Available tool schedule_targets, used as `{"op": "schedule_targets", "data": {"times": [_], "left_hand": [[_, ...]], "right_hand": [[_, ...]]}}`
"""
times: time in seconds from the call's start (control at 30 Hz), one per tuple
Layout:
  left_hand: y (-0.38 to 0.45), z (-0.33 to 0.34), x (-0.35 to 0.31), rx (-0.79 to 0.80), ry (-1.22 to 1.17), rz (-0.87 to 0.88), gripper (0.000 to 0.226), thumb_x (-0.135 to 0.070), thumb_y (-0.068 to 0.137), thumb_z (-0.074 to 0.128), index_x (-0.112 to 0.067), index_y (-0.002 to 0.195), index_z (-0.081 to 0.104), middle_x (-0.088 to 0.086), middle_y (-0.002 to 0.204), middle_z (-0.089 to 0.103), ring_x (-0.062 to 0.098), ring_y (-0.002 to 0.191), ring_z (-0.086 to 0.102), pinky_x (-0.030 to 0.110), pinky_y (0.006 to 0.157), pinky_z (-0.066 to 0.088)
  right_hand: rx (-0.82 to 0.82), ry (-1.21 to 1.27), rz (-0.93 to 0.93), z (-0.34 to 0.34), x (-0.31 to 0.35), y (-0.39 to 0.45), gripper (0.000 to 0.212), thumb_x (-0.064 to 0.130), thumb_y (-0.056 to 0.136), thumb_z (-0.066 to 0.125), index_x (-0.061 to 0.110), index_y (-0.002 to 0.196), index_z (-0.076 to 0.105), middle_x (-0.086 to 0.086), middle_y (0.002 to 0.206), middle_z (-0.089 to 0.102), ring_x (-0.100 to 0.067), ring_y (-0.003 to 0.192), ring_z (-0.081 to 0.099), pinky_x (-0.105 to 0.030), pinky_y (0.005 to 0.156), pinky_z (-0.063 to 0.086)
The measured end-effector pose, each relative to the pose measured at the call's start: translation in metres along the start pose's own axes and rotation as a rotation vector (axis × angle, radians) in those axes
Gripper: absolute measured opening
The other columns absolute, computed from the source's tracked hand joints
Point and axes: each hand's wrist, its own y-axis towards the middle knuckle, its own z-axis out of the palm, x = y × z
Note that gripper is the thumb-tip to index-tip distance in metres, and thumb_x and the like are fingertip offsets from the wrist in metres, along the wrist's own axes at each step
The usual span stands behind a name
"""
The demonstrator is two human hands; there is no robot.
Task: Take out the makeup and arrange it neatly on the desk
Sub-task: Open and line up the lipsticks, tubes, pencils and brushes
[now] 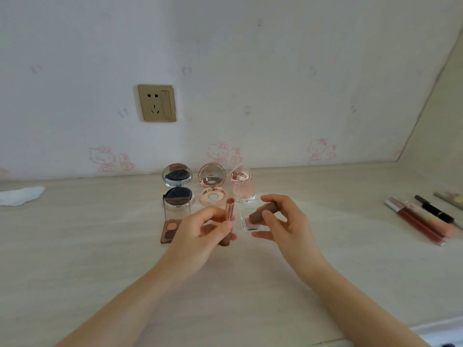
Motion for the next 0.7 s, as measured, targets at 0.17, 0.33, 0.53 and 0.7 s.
{"op": "schedule_targets", "data": {"times": [0.17,0.33,0.53,0.7], "left_hand": [[0.021,0.016,-0.014,0.094,0.187,0.065,0.013,-0.015,0.085,0.070,-0.026,0.080,0.067,0.000,0.077,0.071,0.019,0.078,0.071,0.030,0.075,0.055],[0.069,0.042,-0.030,0.041,0.261,0.101,0.006,-0.014,0.083,0.070,-0.015,0.088,0.068,-0.001,0.075,0.073,0.016,0.079,0.071,0.033,0.082,0.055],[0.131,0.078,-0.029,0.035,0.442,0.025,0.014,-0.021,0.069,0.075,-0.018,0.076,0.064,-0.003,0.070,0.073,0.015,0.072,0.072,0.046,0.077,0.058],[0.167,0.106,-0.023,0.017,0.596,0.016,0.015,-0.017,0.070,0.079,-0.011,0.077,0.067,0.002,0.078,0.071,0.018,0.078,0.069,0.029,0.068,0.055]], "right_hand": [[0.037,-0.278,-0.124,-0.022,0.009,0.012,0.046,-0.004,0.089,0.054,0.036,0.110,0.058,0.009,0.087,0.058,-0.012,0.091,0.065,-0.025,0.071,0.055],[-0.007,-0.381,-0.081,-0.051,0.009,0.033,0.048,0.005,0.087,0.062,0.038,0.120,0.051,0.009,0.095,0.061,-0.006,0.089,0.063,-0.017,0.069,0.050],[-0.112,-0.544,0.053,-0.084,-0.013,0.072,0.024,0.008,0.082,0.064,0.025,0.098,0.058,0.010,0.085,0.068,-0.003,0.086,0.066,-0.008,0.068,0.047],[-0.120,-0.582,0.090,-0.097,-0.024,0.101,0.023,0.004,0.078,0.063,0.021,0.093,0.060,0.006,0.081,0.070,-0.005,0.081,0.067,-0.010,0.065,0.043]]}}
